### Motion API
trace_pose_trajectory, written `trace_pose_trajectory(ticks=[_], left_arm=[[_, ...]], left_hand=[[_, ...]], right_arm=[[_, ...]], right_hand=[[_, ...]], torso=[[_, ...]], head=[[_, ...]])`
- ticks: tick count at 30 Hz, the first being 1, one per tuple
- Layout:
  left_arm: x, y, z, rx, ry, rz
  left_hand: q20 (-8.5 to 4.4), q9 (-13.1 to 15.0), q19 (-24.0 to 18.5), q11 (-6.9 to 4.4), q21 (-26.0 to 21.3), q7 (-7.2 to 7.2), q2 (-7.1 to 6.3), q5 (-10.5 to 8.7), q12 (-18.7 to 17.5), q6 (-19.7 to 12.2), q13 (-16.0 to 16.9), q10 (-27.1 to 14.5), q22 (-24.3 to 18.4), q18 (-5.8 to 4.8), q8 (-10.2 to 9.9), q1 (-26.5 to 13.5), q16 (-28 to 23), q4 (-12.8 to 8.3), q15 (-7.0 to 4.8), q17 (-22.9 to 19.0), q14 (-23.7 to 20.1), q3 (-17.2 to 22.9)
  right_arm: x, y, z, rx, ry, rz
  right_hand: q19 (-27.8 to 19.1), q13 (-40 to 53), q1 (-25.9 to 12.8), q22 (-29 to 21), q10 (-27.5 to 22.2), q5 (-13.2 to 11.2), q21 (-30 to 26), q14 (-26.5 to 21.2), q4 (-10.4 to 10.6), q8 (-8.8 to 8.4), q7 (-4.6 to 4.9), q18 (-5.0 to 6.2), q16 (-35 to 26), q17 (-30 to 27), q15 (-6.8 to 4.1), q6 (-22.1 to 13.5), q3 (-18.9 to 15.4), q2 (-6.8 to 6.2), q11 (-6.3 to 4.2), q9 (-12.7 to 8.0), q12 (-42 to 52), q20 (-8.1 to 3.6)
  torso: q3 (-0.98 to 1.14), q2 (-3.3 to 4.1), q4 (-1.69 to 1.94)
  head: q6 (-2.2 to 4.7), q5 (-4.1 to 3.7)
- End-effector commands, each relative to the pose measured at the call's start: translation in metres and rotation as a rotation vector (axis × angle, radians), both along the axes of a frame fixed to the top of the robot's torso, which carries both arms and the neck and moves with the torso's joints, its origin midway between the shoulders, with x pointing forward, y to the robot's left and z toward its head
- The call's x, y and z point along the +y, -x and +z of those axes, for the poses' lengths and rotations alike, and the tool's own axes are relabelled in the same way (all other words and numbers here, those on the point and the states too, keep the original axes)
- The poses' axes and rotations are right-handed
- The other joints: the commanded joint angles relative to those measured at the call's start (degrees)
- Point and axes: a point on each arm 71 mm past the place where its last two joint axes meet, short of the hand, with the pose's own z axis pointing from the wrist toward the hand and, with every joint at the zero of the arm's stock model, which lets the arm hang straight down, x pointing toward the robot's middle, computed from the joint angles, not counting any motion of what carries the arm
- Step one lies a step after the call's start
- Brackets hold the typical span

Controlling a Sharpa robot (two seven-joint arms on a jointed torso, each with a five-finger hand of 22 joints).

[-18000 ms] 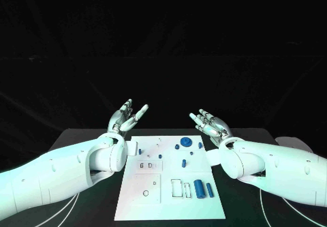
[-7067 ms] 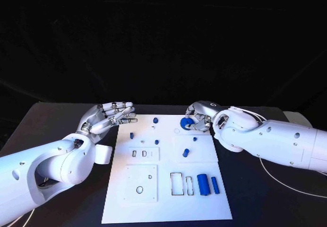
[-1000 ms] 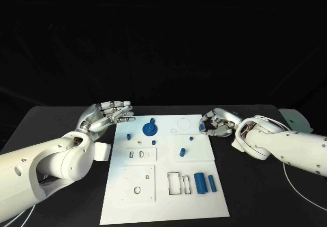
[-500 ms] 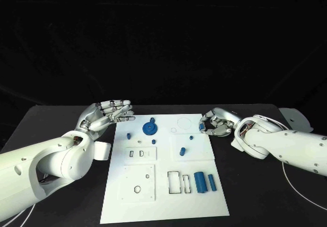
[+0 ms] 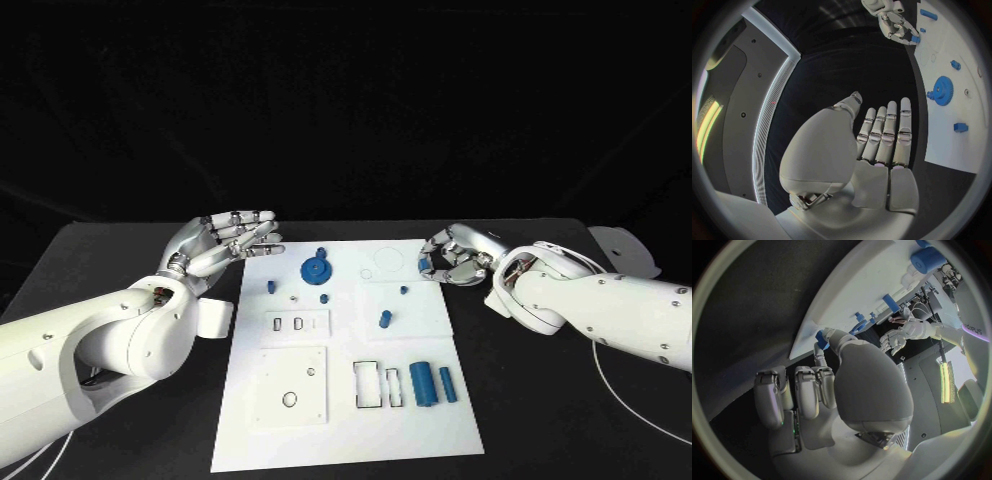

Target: Assemble the parts on the task board

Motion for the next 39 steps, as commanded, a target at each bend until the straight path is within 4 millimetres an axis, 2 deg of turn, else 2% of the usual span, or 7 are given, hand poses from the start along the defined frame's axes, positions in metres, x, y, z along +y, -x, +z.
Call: trace_pose_trajectory(ticks=[1, 6, 9, 12, 23, 27, 39], left_arm=[[-0.002, 0.000, 0.001, -0.010, 0.006, -0.019], [-0.002, 0.000, 0.001, -0.009, 0.006, -0.018], [-0.001, 0.000, 0.001, -0.009, 0.005, -0.018], [-0.001, -0.001, 0.001, -0.008, 0.004, -0.016], [0.001, -0.007, -0.002, -0.005, -0.001, -0.006], [0.001, -0.009, -0.003, -0.005, -0.003, -0.002], [-0.001, -0.011, -0.004, -0.005, -0.003, -0.002]], left_hand=[[0.02, -0.05, 0.28, 0.09, -0.13, 1.61, -0.23, -0.15, -0.17, -0.37, 0.00, 0.14, -0.05, 0.80, -0.31, -0.18, -0.19, -0.15, 0.10, 0.06, -0.28, 0.05], [0.02, -0.05, 0.28, 0.09, -0.13, 1.61, -0.23, -0.15, -0.17, -0.37, 0.00, 0.14, -0.05, 0.80, -0.31, -0.18, -0.19, -0.15, 0.10, 0.06, -0.28, 0.05], [0.02, -0.06, 0.30, 0.10, -0.15, 1.60, -0.22, -0.15, -0.24, -0.38, 0.00, 0.16, -0.08, 0.80, -0.33, -0.22, -0.24, -0.21, 0.10, 0.08, -0.28, 0.09], [0.02, -0.06, 0.30, 0.10, -0.15, 1.60, -0.22, -0.15, -0.24, -0.38, 0.00, 0.16, -0.08, 0.80, -0.33, -0.22, -0.24, -0.21, 0.10, 0.08, -0.28, 0.09], [0.02, -0.06, 0.31, 0.09, -0.15, 1.58, -0.22, -0.15, -0.25, -0.38, 0.00, 0.17, -0.09, 0.80, -0.33, -0.22, -0.25, -0.23, 0.10, 0.09, -0.28, 0.11], [0.02, -0.06, 0.32, 0.09, -0.17, 1.52, -0.23, -0.16, -0.30, -0.39, 0.00, 0.18, -0.11, 0.80, -0.35, -0.23, -0.29, -0.28, 0.11, 0.11, -0.28, 0.14], [0.02, -0.06, 0.32, 0.09, -0.17, 1.52, -0.23, -0.16, -0.30, -0.39, 0.00, 0.18, -0.11, 0.80, -0.35, -0.23, -0.29, -0.28, 0.11, 0.11, -0.28, 0.14]], right_arm=[[0.000, 0.001, 0.004, -0.053, -0.041, -0.025], [0.001, 0.005, 0.007, -0.061, -0.055, -0.051], [0.009, 0.012, 0.010, -0.068, -0.067, -0.053], [0.024, 0.020, 0.016, -0.078, -0.077, -0.047], [0.109, 0.044, 0.031, -0.086, -0.064, 0.068], [0.139, 0.050, 0.027, -0.076, -0.038, 0.128], [0.189, 0.061, 0.002, -0.036, 0.051, 0.224]], right_hand=[[5.99, 13.45, 0.06, 15.09, 4.54, 0.46, 0.25, 6.06, -0.16, 1.77, -1.21, -0.40, 0.31, 15.05, -0.38, 1.36, 0.33, 1.32, -0.35, 1.69, 0.36, -0.46], [5.99, 13.42, -0.14, 15.09, 4.53, 0.68, 0.25, 6.06, -0.24, 1.92, -1.25, -0.40, 0.31, 15.05, -0.46, 1.20, 0.55, 1.50, -0.42, 1.85, 0.32, -0.57], [5.99, 13.41, -1.35, 15.09, 4.52, 4.57, 0.25, 6.06, -0.62, 2.61, -1.28, -0.40, 0.31, 15.05, -0.58, 0.56, 1.23, 1.32, -0.51, 2.58, 0.27, -0.80], [5.99, 13.38, -2.12, 15.09, 4.50, 5.80, 0.25, 6.06, -0.65, 3.04, -1.35, -0.40, 0.31, 15.05, -0.63, 0.29, 1.66, 1.64, -0.57, 3.00, 0.22, -0.84], [5.99, 13.28, -3.54, 15.09, 4.42, 4.24, 0.25, 6.06, -0.53, 3.54, -1.43, -0.40, 0.31, 15.05, -0.71, -0.20, 1.79, 1.74, -0.64, 3.54, 0.04, -0.92], [5.99, 13.11, -4.19, 15.09, 4.27, 3.42, 0.25, 6.06, -0.42, 3.42, -1.30, -0.40, 0.31, 15.05, -0.66, -0.82, 1.87, 1.63, -0.54, 3.59, -0.21, -0.91], [5.99, 13.04, -4.69, 15.09, 4.19, 2.99, 0.25, 6.06, -0.34, 3.43, -1.22, -0.40, 0.31, 15.05, -0.60, -0.98, 1.81, 1.36, -0.46, 3.64, -0.34, -0.88]], torso=[[-0.01, -0.04, 0.01], [-0.05, -0.16, -0.08], [-0.07, -0.20, -0.16], [0.02, -0.26, -0.24], [-0.09, -0.87, -0.02], [-0.25, -1.16, 0.41], [-0.24, -1.08, 0.27]], head=[[-0.09, -0.09], [-0.20, -0.04], [-0.04, 0.17], [-0.11, 0.48], [-0.77, 2.39], [-1.08, 3.10], [-1.66, 5.20]])
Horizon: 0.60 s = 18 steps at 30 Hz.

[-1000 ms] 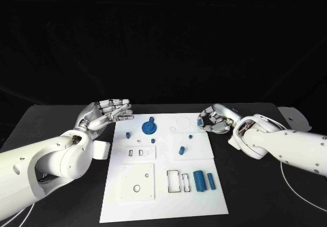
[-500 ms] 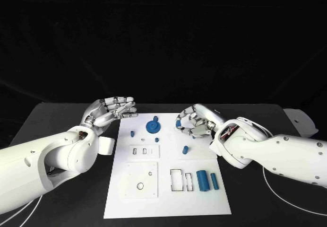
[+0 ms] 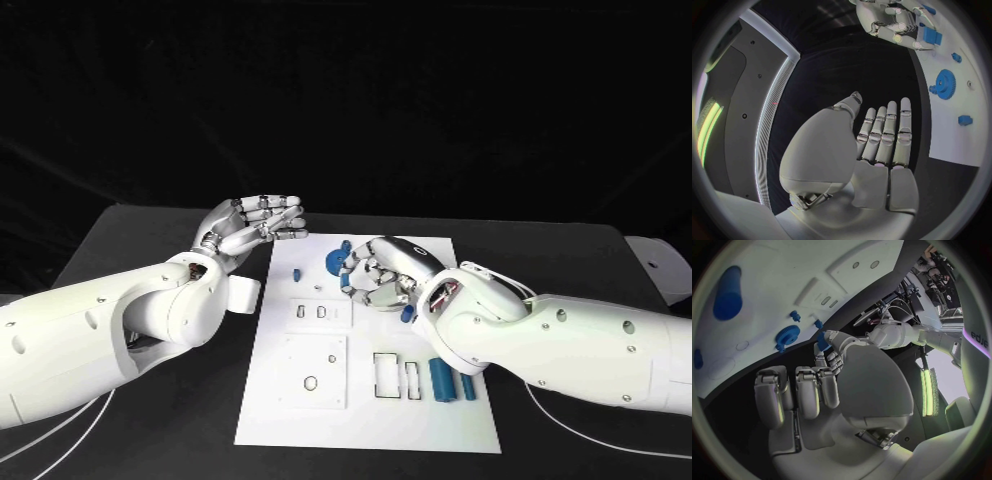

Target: Assemble the parts on the task board

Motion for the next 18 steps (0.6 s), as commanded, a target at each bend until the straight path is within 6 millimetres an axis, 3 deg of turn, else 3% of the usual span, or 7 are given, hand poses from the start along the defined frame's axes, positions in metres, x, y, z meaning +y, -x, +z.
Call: trace_pose_trajectory(ticks=[1, 10, 14, 18], left_arm=[[-0.003, 0.000, 0.001, -0.008, 0.007, -0.022], [-0.005, 0.000, 0.001, -0.011, 0.008, -0.023], [-0.005, 0.000, 0.001, -0.011, 0.008, -0.023], [-0.005, 0.001, 0.001, -0.011, 0.009, -0.024]], left_hand=[[0.02, -0.07, 0.32, 0.09, -0.17, 1.52, -0.23, -0.16, -0.30, -0.39, 0.00, 0.18, -0.05, 0.80, -0.35, -0.23, -0.29, -0.28, 0.11, 0.08, -0.28, 0.14], [0.06, -0.07, 0.30, 0.05, -0.27, 1.27, -0.56, -0.15, -0.43, -0.34, 0.02, 0.38, -0.16, 0.79, -0.35, -0.92, -0.46, -0.18, 0.11, 0.17, -0.30, -0.10], [0.06, -0.07, 0.30, 0.04, -0.29, 1.25, -0.58, -0.15, -0.44, -0.33, 0.02, 0.39, -0.17, 0.79, -0.34, -0.97, -0.48, -0.17, 0.11, 0.18, -0.31, -0.12], [0.07, -0.07, 0.30, 0.04, -0.29, 1.24, -0.57, -0.14, -0.45, -0.32, 0.02, 0.40, -0.18, 0.79, -0.34, -1.00, -0.49, -0.16, 0.11, 0.18, -0.31, -0.12]], right_arm=[[0.009, 0.002, -0.010, 0.004, 0.093, 0.015], [0.024, 0.009, -0.029, 0.022, 0.142, 0.042], [0.027, 0.009, -0.033, 0.022, 0.159, 0.045], [0.028, 0.009, -0.037, 0.026, 0.172, 0.042]], right_hand=[[5.89, 13.04, -0.55, 15.06, 4.04, -0.41, 0.25, 6.18, 0.16, 3.45, -0.38, -0.40, 0.31, 15.08, -0.30, -0.13, 0.07, 0.07, -0.19, 3.76, -0.35, -0.37], [5.89, 12.96, -0.98, 15.06, 3.96, -0.59, 0.25, 6.18, 0.32, 3.45, -0.35, -0.40, 0.31, 15.08, -0.27, -0.22, -0.02, -0.14, -0.15, 3.77, -0.47, -0.34], [5.89, 12.98, -1.08, 15.06, 3.97, -0.65, 0.25, 6.18, 0.33, 3.44, -0.34, -0.40, 0.31, 15.08, -0.26, -0.26, -0.03, -0.24, -0.14, 3.77, -0.45, -0.33], [5.89, 12.98, -1.38, 15.06, 3.97, -0.76, 0.25, 6.18, 0.43, 3.44, -0.31, -0.40, 0.31, 15.08, -0.24, -0.30, -0.12, -0.47, -0.12, 3.77, -0.46, -0.31]], torso=[[0.05, 0.11, 0.10], [0.06, 0.11, 0.19], [0.12, 0.11, -0.02], [0.06, 0.09, 0.03]], head=[[-0.14, 0.45], [-0.26, 0.87], [-0.57, 1.30], [-0.69, 1.25]])
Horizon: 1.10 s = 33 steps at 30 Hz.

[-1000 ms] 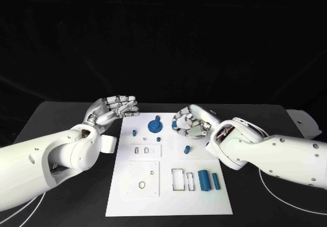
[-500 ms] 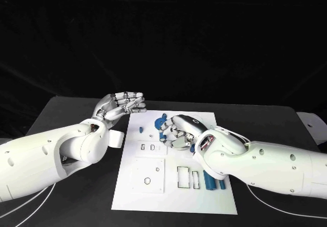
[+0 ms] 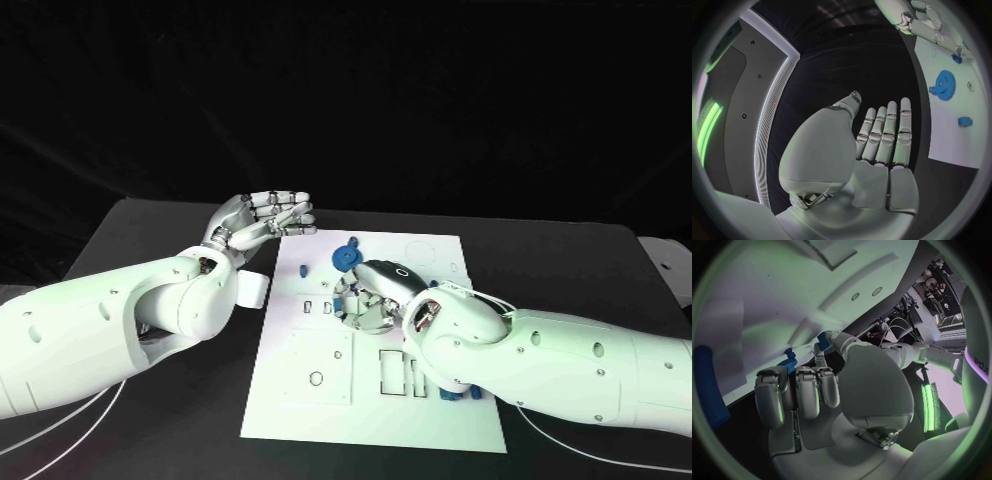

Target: Assemble the parts on the task board

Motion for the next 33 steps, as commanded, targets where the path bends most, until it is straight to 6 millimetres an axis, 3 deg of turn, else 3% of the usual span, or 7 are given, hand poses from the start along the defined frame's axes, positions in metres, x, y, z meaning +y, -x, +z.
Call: trace_pose_trajectory(ticks=[1, 23, 33], left_arm=[[-0.0030, 0.0008, 0.0015, -0.011, 0.008, -0.021], [-0.0027, 0.0010, 0.0014, -0.007, 0.006, -0.022], [-0.0028, 0.0012, 0.0014, -0.007, 0.006, -0.022]], left_hand=[[0.07, -0.07, 0.30, 0.04, -0.29, 1.24, -0.04, -0.15, -0.24, -0.32, 0.02, 0.40, -0.09, 0.79, -0.34, -0.46, -0.26, -0.16, 0.12, 0.08, -0.31, -0.12], [0.06, -0.07, 0.32, 0.02, -0.30, 1.23, 0.01, -0.14, -0.29, -0.31, 0.01, 0.41, -0.11, 0.80, -0.34, -0.52, -0.29, -0.17, 0.11, 0.10, -0.30, -0.09], [0.06, -0.07, 0.34, 0.02, -0.30, 1.23, 0.05, -0.14, -0.32, -0.32, 0.01, 0.40, -0.11, 0.80, -0.35, -0.53, -0.31, -0.18, 0.10, 0.11, -0.29, -0.06]], right_arm=[[0.0006, -0.0003, -0.0036, -0.009, 0.057, 0.004], [0.0002, -0.0033, -0.0089, -0.002, 0.107, -0.008], [0.0009, -0.0033, -0.0091, -0.005, 0.117, -0.006]], right_hand=[[5.89, 12.98, -0.38, 15.08, 3.96, -0.20, 0.25, 6.18, 0.33, 2.76, -0.30, -0.39, 0.31, 15.09, -0.24, -0.11, -0.02, 0.05, -0.13, 3.69, -0.19, -0.32], [5.89, 12.78, -1.42, 15.08, 3.75, -1.16, 0.25, 6.18, 0.69, 2.55, -0.15, -0.39, 0.31, 15.09, -0.15, -0.52, -0.23, -0.76, 0.00, 3.57, -0.52, -0.24], [5.89, 12.26, -2.14, 15.08, 3.20, -1.88, 0.25, 6.18, 0.93, 1.65, 0.49, -0.39, 0.31, 15.09, 0.25, -1.87, -0.23, -1.64, 0.52, 3.10, -1.36, 0.05]], torso=[[-0.03, -0.01, 0.01], [-0.03, -0.01, -0.01], [-0.02, -0.03, -0.02]], head=[[-0.20, -0.04], [-0.53, -0.43], [-0.21, -0.55]])
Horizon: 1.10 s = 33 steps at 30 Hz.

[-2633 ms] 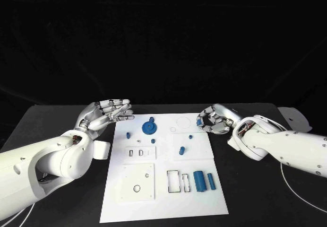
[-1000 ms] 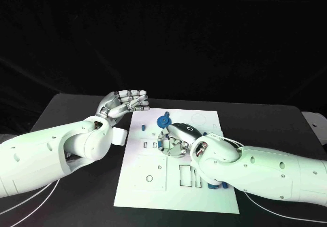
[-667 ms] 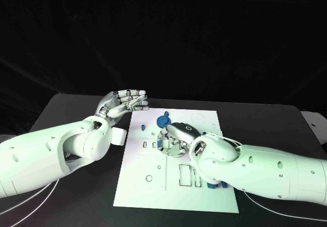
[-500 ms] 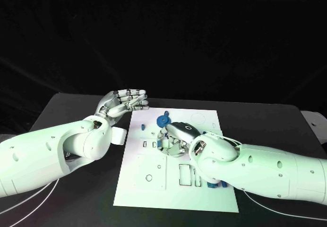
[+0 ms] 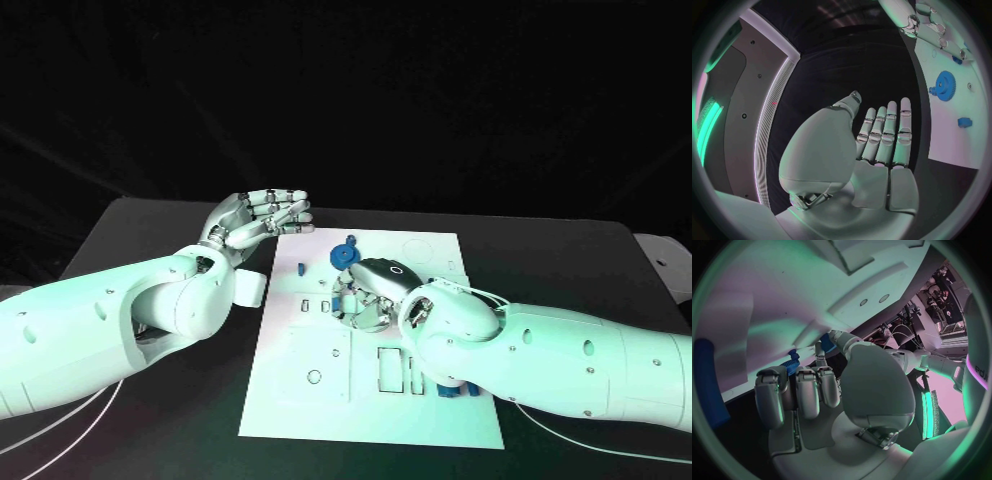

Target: Assemble the parts on the task board

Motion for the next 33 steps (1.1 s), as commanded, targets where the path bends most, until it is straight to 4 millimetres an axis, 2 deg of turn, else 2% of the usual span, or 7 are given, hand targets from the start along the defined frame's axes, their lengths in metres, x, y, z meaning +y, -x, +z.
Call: trace_pose_trajectory(ticks=[1, 18, 20, 23, 33], left_arm=[[-0.0025, 0.0008, 0.0013, -0.008, 0.006, -0.020], [-0.0023, 0.0008, 0.0012, -0.007, 0.006, -0.020], [-0.0022, 0.0008, 0.0012, -0.006, 0.006, -0.020], [-0.0021, 0.0007, 0.0012, -0.006, 0.006, -0.020], [-0.0019, 0.0007, 0.0011, -0.006, 0.005, -0.020]], left_hand=[[0.06, -0.08, 0.34, 0.02, -0.30, 1.23, 0.04, -0.14, -0.33, -0.32, 0.01, 0.40, -0.07, 0.80, -0.35, -0.53, -0.31, -0.18, 0.10, 0.08, -0.30, -0.06], [0.05, -0.08, 0.38, 0.01, -0.30, 1.26, 0.10, -0.14, -0.41, -0.34, 0.00, 0.38, -0.09, 0.81, -0.37, -0.51, -0.34, -0.25, 0.09, 0.11, -0.28, 0.01], [0.05, -0.08, 0.38, 0.01, -0.30, 1.26, 0.10, -0.14, -0.41, -0.34, 0.00, 0.38, -0.09, 0.81, -0.37, -0.51, -0.34, -0.25, 0.09, 0.11, -0.28, 0.01], [0.05, -0.08, 0.38, 0.01, -0.30, 1.26, 0.10, -0.14, -0.41, -0.34, 0.00, 0.38, -0.09, 0.81, -0.37, -0.51, -0.34, -0.25, 0.09, 0.11, -0.28, 0.01], [0.05, -0.10, 0.42, 0.03, -0.31, 1.30, 0.11, -0.15, -0.50, -0.38, -0.01, 0.34, -0.11, 0.81, -0.41, -0.51, -0.38, -0.33, 0.09, 0.15, -0.24, 0.05]], right_arm=[[-0.0020, 0.0000, -0.0069, 0.021, 0.053, -0.011], [0.0002, -0.0004, -0.0067, 0.018, 0.053, -0.008], [0.0004, -0.0004, -0.0064, 0.016, 0.050, -0.007], [0.0004, -0.0004, -0.0061, 0.012, 0.049, -0.008], [0.0008, 0.0007, -0.0046, 0.001, 0.039, -0.006]], right_hand=[[5.89, 12.23, -0.65, 15.10, 3.26, -0.24, 0.25, 6.18, 0.29, -0.48, 0.00, -0.39, 0.31, 15.10, 0.25, -0.57, 0.07, -0.14, 0.46, -0.31, -0.35, 0.04], [5.89, 10.48, -1.91, 15.10, 1.26, -1.39, 0.25, 6.18, 0.93, -3.37, 1.92, -0.39, 0.31, 15.10, 1.75, -4.43, -0.16, -1.72, 2.19, -1.74, -3.15, 1.36], [5.89, 10.32, -2.19, 15.10, 1.07, -2.18, 0.25, 6.18, 1.08, -3.59, 2.05, -0.39, 0.31, 15.10, 1.91, -4.63, -0.49, -2.07, 2.34, -1.85, -3.39, 1.56], [5.89, 10.31, -2.54, 15.10, 1.05, -4.61, 0.25, 6.18, 1.45, -3.91, 2.14, -0.39, 0.31, 15.10, 2.09, -4.85, -1.27, -2.35, 2.48, -1.99, -3.36, 1.81], [5.89, 9.93, -2.80, 15.10, 0.62, -6.28, 0.25, 6.18, 2.00, -4.28, 2.23, -0.39, 0.31, 15.10, 2.21, -5.25, -2.82, -2.77, 2.60, -2.12, -3.90, 1.98]], torso=[[0.02, 0.00, 0.01], [-0.01, 0.02, 0.02], [-0.02, 0.00, 0.03], [0.00, 0.01, 0.01], [0.02, 0.01, 0.01]], head=[[0.08, -0.16], [0.15, -0.20], [0.11, -0.18], [0.16, -0.10], [0.09, -0.11]])
